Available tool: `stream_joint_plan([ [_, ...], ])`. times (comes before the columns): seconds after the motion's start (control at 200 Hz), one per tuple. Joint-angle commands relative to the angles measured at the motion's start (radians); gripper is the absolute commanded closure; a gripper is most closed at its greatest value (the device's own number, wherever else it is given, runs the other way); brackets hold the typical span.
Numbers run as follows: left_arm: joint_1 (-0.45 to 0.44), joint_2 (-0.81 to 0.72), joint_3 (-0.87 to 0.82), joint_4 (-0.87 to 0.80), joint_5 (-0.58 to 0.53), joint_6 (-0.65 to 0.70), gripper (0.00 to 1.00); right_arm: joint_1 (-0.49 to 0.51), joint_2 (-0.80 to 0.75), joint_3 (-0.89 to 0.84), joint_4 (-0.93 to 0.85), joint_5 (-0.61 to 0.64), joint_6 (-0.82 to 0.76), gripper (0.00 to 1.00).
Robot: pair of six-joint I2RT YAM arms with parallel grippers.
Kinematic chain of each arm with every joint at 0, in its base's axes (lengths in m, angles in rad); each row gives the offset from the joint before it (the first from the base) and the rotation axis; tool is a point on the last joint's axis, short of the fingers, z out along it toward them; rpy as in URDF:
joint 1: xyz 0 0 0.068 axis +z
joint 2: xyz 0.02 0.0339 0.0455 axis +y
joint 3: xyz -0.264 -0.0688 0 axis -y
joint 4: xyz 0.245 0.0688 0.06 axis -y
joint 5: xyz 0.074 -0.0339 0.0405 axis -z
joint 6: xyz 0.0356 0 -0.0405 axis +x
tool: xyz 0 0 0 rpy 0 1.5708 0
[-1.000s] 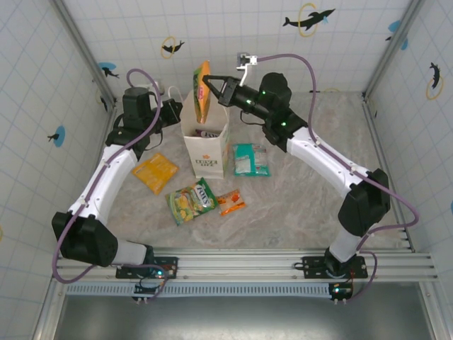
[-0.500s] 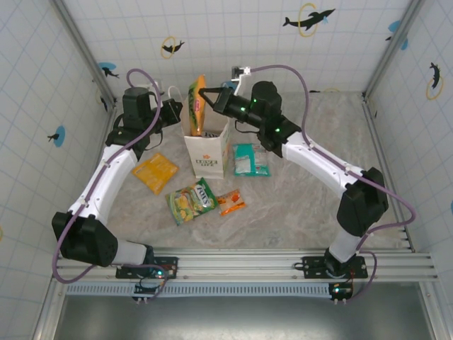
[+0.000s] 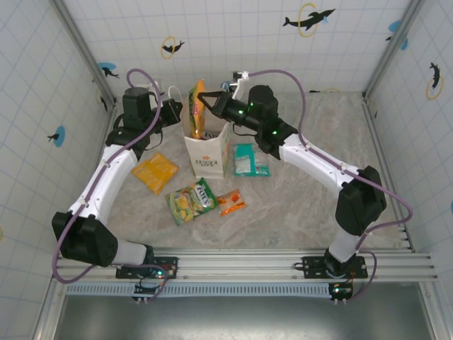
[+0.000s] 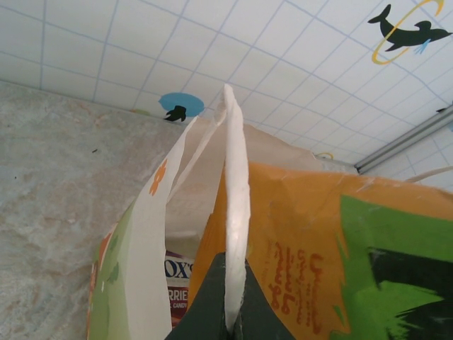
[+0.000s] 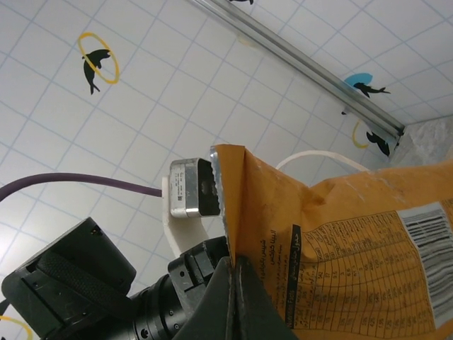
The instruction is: Place the snacks into the paper bag
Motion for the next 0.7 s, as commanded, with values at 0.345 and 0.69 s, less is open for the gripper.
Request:
stream_joint_plan([
  [0.345, 0.007, -0.031, -0.005, 0.032, 0.014, -0.002, 1.00, 0.014, 0.019, 0.061, -0.021, 0.021, -0.063, 0.67],
  [0.69, 0.008, -0.034, -0.012, 0.032, 0.014, -0.001, 1.00, 0.015, -0.077, -0.023, -0.097, 0.041, -0.168, 0.64],
])
